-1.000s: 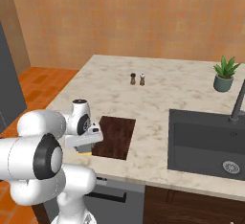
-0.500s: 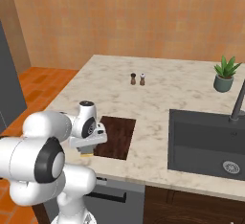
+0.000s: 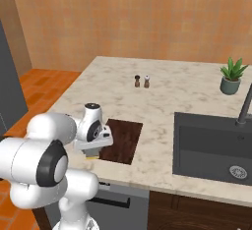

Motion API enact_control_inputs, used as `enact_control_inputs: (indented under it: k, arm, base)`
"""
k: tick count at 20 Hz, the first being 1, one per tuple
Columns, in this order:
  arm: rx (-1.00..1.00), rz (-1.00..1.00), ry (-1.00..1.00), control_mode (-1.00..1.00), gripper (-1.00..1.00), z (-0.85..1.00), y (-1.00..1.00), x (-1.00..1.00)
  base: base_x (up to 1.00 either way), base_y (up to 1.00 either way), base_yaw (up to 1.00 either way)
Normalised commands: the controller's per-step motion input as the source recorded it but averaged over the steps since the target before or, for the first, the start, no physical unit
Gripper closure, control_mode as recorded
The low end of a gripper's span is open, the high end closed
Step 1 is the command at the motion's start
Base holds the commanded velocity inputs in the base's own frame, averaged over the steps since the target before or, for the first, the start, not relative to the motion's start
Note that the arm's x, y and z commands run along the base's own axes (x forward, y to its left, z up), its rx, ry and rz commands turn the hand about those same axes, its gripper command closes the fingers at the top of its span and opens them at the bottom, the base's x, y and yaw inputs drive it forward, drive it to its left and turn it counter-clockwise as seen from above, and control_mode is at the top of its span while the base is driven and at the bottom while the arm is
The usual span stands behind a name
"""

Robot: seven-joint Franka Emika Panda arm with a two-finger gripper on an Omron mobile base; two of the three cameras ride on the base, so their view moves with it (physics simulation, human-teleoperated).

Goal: Pick up the sponge from the counter and clean the cutting board by briefly scrubbing or pressing down on the cutting board. Once finished, release the sponge.

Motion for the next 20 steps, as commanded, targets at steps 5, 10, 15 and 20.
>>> enact_control_inputs:
  k: [5,10,15,20]
  arm:
    - [0.01,0.0,0.0,-1.0,1.0,0.0,0.0,0.17]
    - [0.0,0.0,0.0,-1.0,1.0,0.01,0.0,0.54]
    - [0.0,0.0,0.0,-1.0,1.0,0.15,0.0,0.54]
    - [0.0,0.0,0.0,-1.0,1.0,0.27,0.0,0.4]
  base:
    - [0.0,0.0,0.0]
    - [0.0,0.0,0.0]
    - [0.0,0.0,0.0]
    - [0.0,0.0,0.0]
